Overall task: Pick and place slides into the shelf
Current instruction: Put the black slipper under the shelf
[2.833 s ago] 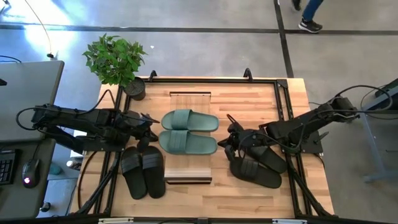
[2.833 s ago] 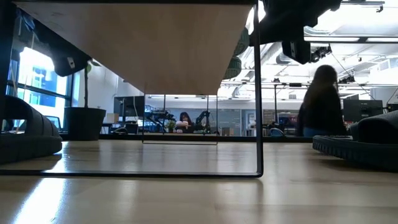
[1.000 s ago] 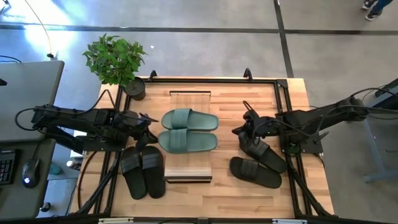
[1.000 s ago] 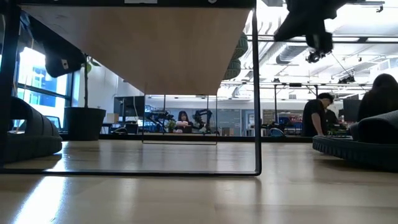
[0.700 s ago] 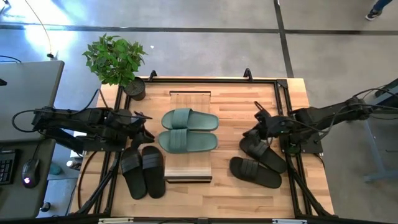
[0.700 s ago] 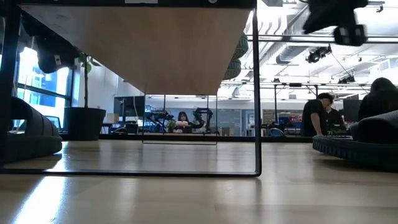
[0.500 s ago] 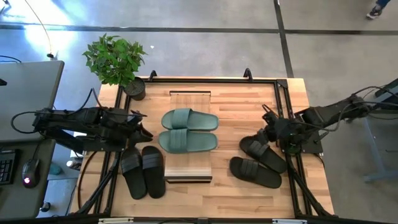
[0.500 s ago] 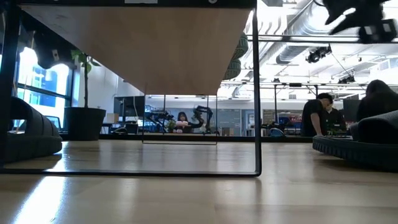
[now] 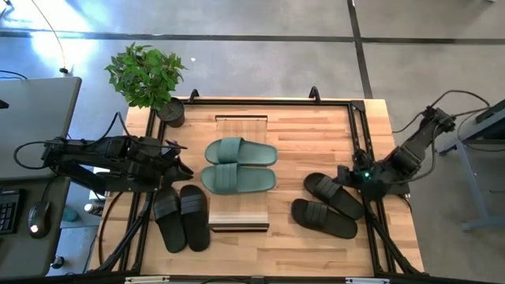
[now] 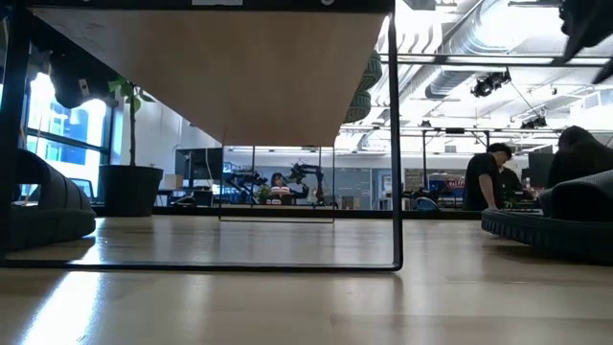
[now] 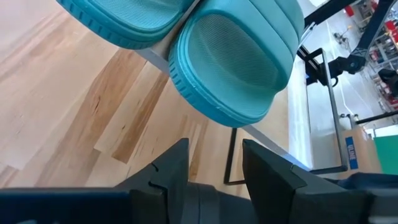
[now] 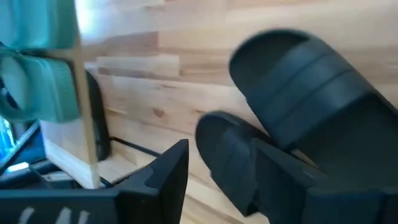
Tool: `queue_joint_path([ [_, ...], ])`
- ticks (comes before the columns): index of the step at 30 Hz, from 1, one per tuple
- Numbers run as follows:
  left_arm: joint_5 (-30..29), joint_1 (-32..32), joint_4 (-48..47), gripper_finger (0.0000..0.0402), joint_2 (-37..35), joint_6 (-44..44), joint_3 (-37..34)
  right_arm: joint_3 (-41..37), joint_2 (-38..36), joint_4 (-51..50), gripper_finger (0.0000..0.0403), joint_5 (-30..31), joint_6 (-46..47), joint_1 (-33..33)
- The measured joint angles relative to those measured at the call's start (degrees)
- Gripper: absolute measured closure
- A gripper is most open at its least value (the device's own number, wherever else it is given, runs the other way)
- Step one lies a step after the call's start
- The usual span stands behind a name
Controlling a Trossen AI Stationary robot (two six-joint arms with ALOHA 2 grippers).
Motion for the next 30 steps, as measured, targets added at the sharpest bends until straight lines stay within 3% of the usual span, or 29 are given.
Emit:
queue_joint_path([
  [5, 0.0, 0.0, -0.1, 0.0268, 0.0, 0.3, 0.0, -2.6, 2.6, 2.0, 0.0235, 1.1, 0.2, 0.0],
  [11, 0.0, 0.0, -0.1, 0.0268, 0.0, 0.2, 0.0, -7.0, 6.8, 2.0, 0.0235, -6.1, 1.2, -0.2],
  [30, 0.0, 0.0, -0.1, 0.0268, 0.0, -0.2, 0.0, -8.5, 13.7, 6.5, 0.0236, -7.1, 1.2, 1.4],
])
